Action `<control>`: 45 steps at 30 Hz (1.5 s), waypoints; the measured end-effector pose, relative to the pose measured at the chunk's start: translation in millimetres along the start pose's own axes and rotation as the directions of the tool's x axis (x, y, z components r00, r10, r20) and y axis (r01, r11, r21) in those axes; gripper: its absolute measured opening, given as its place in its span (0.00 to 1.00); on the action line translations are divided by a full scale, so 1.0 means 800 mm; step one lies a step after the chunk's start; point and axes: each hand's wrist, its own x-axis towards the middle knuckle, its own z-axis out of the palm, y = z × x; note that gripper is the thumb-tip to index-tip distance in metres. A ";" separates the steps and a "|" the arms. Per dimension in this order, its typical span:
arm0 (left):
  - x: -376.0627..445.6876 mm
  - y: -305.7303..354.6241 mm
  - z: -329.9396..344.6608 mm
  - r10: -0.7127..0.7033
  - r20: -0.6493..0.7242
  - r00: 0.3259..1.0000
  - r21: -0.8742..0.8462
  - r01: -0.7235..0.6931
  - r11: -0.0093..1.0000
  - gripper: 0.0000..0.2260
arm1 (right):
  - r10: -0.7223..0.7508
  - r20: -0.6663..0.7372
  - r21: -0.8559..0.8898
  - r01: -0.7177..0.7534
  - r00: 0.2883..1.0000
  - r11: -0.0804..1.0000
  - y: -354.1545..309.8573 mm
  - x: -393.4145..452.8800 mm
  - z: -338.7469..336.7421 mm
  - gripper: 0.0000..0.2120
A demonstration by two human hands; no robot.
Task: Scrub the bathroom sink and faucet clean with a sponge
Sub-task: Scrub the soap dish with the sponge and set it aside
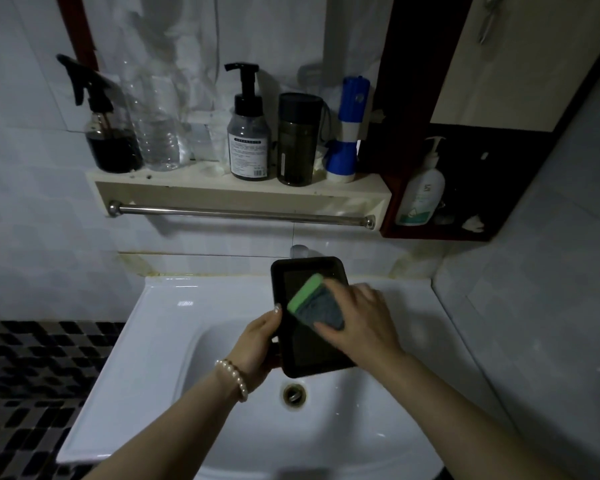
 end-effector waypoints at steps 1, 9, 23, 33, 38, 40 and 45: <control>-0.003 0.000 0.004 -0.020 0.045 0.999 -0.011 0.020 1.000 0.16 | 0.109 -0.060 -0.016 -0.111 0.992 0.994 0.000 0.004 -0.001 0.32; -0.016 0.003 0.002 -0.047 0.207 0.977 0.018 0.045 0.999 0.29 | 0.145 -0.085 0.252 -0.120 0.986 0.960 -0.050 0.020 0.013 0.26; -0.024 -0.005 0.024 0.042 0.106 0.993 -0.012 -0.041 0.999 0.29 | 0.347 -0.182 0.033 -0.347 0.920 0.937 -0.029 0.044 0.018 0.22; -0.016 0.003 0.020 0.101 -0.051 0.994 -0.168 -0.108 0.980 0.27 | 0.369 0.057 0.033 -0.371 0.928 0.928 -0.009 0.012 0.026 0.28; -0.016 0.002 0.017 0.071 0.038 0.997 -0.157 -0.065 0.986 0.26 | 0.434 0.046 0.148 -0.435 0.900 0.888 -0.007 -0.004 0.033 0.27; -0.015 0.005 0.015 0.074 0.068 0.995 -0.188 -0.060 0.980 0.26 | 0.422 0.006 0.199 -0.415 0.906 0.888 -0.016 -0.006 0.033 0.27; -0.008 0.015 0.009 0.098 0.104 0.990 -0.274 -0.066 0.959 0.26 | 0.315 0.019 0.371 -0.300 0.949 0.879 -0.042 -0.019 0.032 0.29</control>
